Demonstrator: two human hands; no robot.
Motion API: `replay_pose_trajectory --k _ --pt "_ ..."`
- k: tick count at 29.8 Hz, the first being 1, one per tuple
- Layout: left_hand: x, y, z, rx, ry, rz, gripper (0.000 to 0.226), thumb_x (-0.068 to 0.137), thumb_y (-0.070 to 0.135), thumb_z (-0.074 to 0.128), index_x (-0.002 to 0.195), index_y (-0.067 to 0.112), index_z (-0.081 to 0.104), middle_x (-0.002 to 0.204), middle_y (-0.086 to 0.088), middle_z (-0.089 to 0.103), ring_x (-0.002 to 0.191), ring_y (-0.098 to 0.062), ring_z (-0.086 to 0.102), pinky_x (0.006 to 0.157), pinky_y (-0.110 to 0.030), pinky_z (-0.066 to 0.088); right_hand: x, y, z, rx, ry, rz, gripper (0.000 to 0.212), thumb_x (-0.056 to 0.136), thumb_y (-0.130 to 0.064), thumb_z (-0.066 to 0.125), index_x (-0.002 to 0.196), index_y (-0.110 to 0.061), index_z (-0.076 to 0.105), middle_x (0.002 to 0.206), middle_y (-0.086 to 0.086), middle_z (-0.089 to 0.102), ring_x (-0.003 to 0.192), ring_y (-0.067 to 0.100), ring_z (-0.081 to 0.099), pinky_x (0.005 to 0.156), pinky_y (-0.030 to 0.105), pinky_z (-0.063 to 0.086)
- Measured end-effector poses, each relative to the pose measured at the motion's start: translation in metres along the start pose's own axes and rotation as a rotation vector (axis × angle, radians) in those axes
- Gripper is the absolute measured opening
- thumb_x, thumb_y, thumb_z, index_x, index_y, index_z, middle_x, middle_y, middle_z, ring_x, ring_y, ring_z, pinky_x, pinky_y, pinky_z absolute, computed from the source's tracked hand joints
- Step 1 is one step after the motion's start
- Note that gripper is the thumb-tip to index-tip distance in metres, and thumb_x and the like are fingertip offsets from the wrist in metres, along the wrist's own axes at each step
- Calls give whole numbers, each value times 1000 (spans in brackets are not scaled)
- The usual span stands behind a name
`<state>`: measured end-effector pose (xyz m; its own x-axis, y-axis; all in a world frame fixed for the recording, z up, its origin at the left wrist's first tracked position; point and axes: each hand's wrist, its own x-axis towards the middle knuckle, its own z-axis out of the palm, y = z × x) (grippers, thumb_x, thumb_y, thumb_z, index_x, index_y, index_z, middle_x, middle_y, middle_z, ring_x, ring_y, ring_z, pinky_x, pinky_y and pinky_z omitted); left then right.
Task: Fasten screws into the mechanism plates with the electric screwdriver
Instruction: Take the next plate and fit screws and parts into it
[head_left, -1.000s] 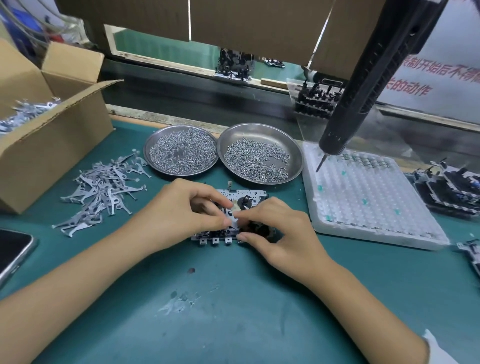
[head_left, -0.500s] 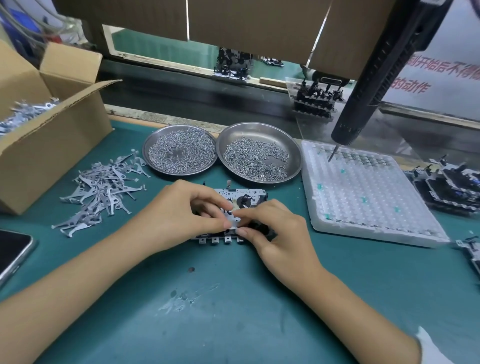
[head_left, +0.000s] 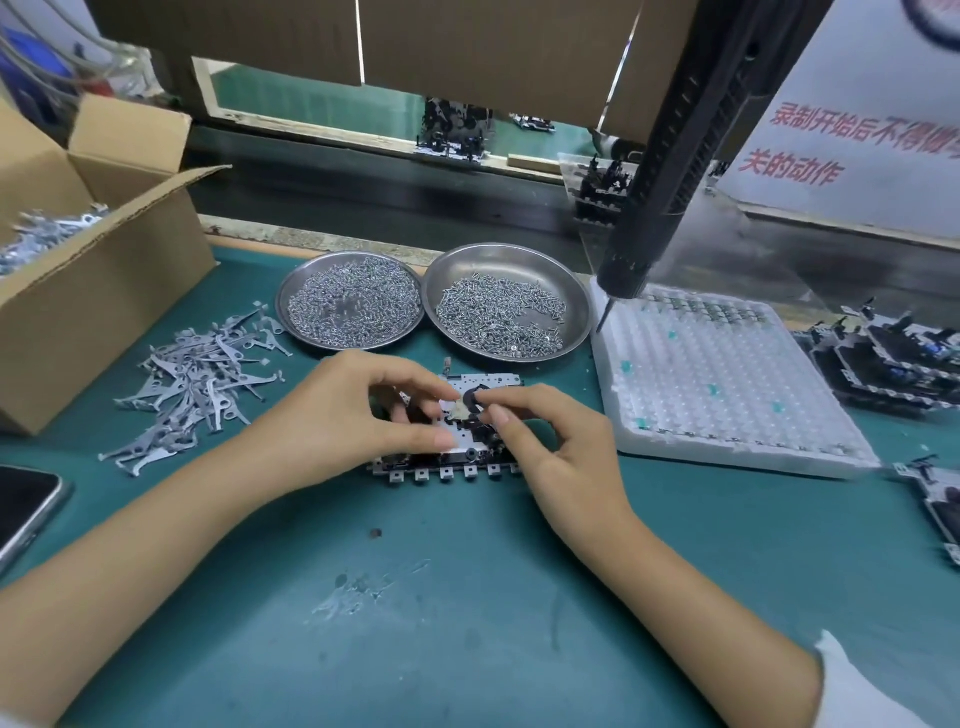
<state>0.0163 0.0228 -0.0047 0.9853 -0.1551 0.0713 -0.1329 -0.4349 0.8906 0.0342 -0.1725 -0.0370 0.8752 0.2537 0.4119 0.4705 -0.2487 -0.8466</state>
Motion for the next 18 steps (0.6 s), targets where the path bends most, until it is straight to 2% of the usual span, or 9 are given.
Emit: replay_pose_trajectory --k 1,3,5,7,9,11,14,18 --pt "2 -1 -2 19 57 33 24 62 43 77 85 35 74 78 11 72 62 -6 60 61 -14 50 -1 1 1 -12 1 -15 16 88 -5 62 97 -12 74 88 -5 69 89 12 63 81 24 48" --pt "10 -6 -8 80 271 87 6 77 35 72 84 35 73 78 15 72 70 2 62 67 -5 44 -2 2 2 -10 23 -29 16 88 -6 61 98 -11 74 88 -8 68 89 12 64 82 24 48" --pt "24 -14 -20 321 470 81 11 87 27 66 96 27 72 89 12 70 82 1 61 74 -8 40 -3 2 2 0 51 -27 17 88 -8 60 98 -12 74 88 -11 68 89 10 64 83 26 50" --pt "40 -23 -33 623 444 -35 31 90 28 62 120 20 64 115 -6 63 107 -23 57 91 -28 40 -2 2 2 0 64 -20 17 88 -8 61 97 -13 74 88 -11 68 89 9 64 83 28 50" --pt "54 -27 -41 762 334 -205 43 91 33 61 132 21 54 132 -12 54 120 -35 47 100 -40 38 -2 2 1 4 71 -10 17 89 -4 62 97 -14 74 88 -10 69 89 7 64 82 28 51" --pt "61 -28 -43 752 323 -262 34 91 30 61 124 21 62 128 -10 59 117 -34 52 99 -42 42 -2 2 1 2 75 -15 18 88 -3 62 96 -15 74 88 -12 69 89 6 64 83 27 50" --pt "62 -27 -39 707 416 -229 15 91 19 62 101 20 73 110 -9 69 105 -33 59 91 -41 48 -2 1 1 -13 71 -34 18 88 -2 62 96 -14 74 88 -12 69 88 4 63 82 21 49" --pt "57 -23 -33 792 518 -154 11 91 22 63 95 21 73 98 -6 72 97 -31 61 83 -35 43 -1 0 -1 -22 63 -58 18 88 -3 62 97 -12 74 87 -13 68 87 3 62 80 20 48"
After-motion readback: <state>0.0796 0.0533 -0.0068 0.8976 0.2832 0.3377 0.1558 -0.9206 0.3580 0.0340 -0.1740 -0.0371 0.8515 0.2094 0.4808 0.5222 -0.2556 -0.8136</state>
